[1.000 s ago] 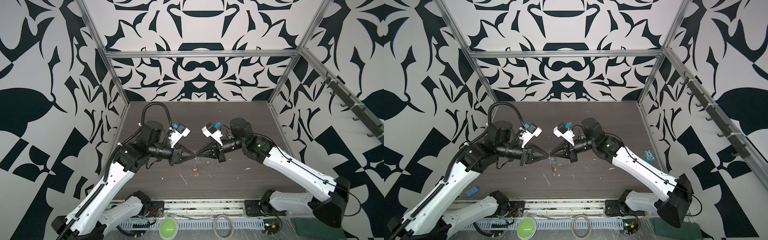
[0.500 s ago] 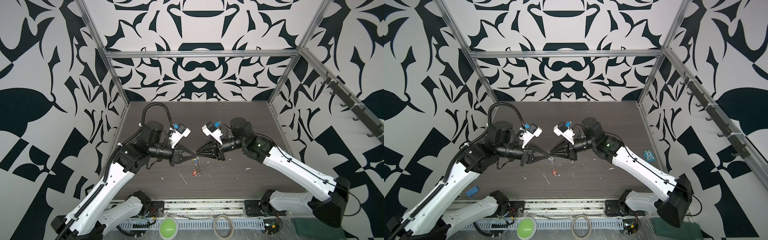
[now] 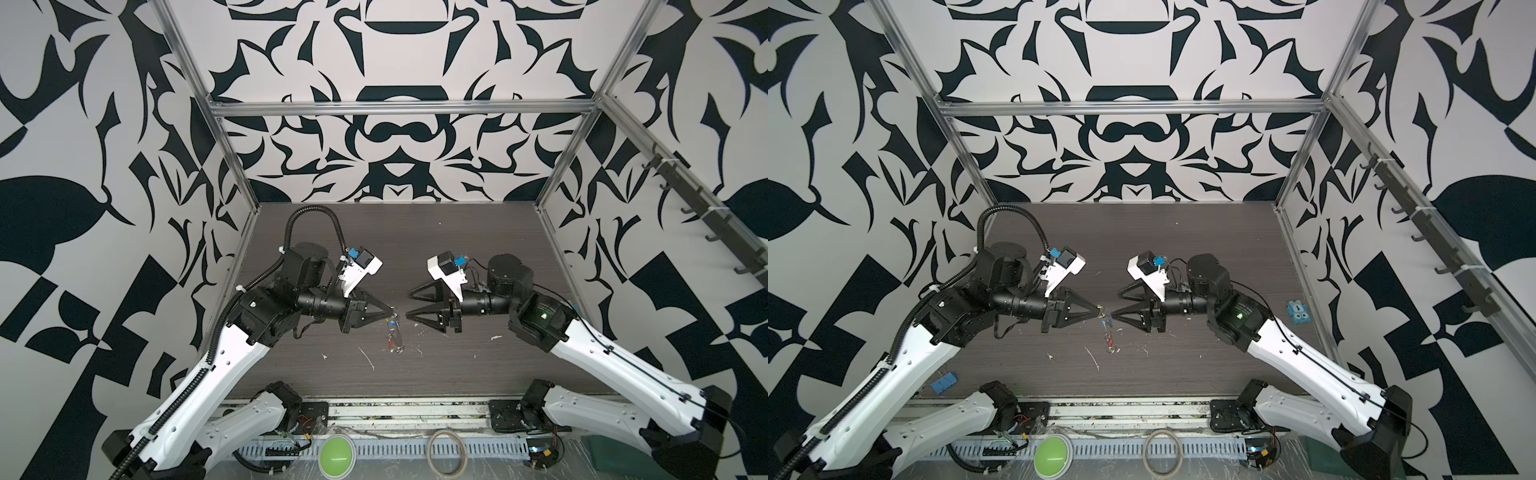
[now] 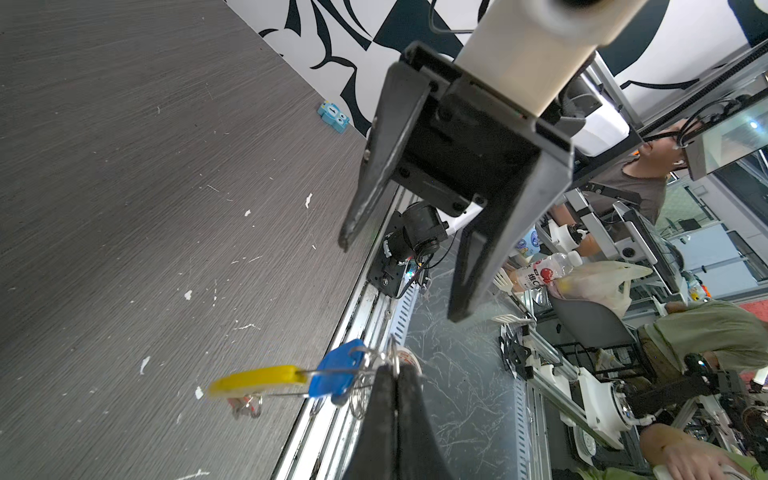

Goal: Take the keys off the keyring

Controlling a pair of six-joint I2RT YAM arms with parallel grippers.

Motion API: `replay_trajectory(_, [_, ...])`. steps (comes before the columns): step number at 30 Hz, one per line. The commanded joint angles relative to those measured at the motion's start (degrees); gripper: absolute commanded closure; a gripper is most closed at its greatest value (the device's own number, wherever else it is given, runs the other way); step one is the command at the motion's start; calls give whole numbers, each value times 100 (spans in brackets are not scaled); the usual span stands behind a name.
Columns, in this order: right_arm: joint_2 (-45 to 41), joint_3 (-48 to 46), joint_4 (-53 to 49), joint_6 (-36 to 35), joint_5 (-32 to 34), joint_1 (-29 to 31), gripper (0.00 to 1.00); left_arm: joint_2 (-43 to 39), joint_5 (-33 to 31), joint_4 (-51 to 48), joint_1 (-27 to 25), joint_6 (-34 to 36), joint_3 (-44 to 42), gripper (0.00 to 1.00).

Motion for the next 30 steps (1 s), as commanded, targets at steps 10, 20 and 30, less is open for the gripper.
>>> replay_trajectory(10, [324,-249,626,18,117,334,38,-75,70,145,-14,-1,141,100])
replay_trajectory(20, [614,75,499,-165,374,484,43,-80,119,173,-23,-76,124,100])
replay_trajectory(30, [731,378,394,-222,285,530,57,-82,65,191,-23,-80,91,100])
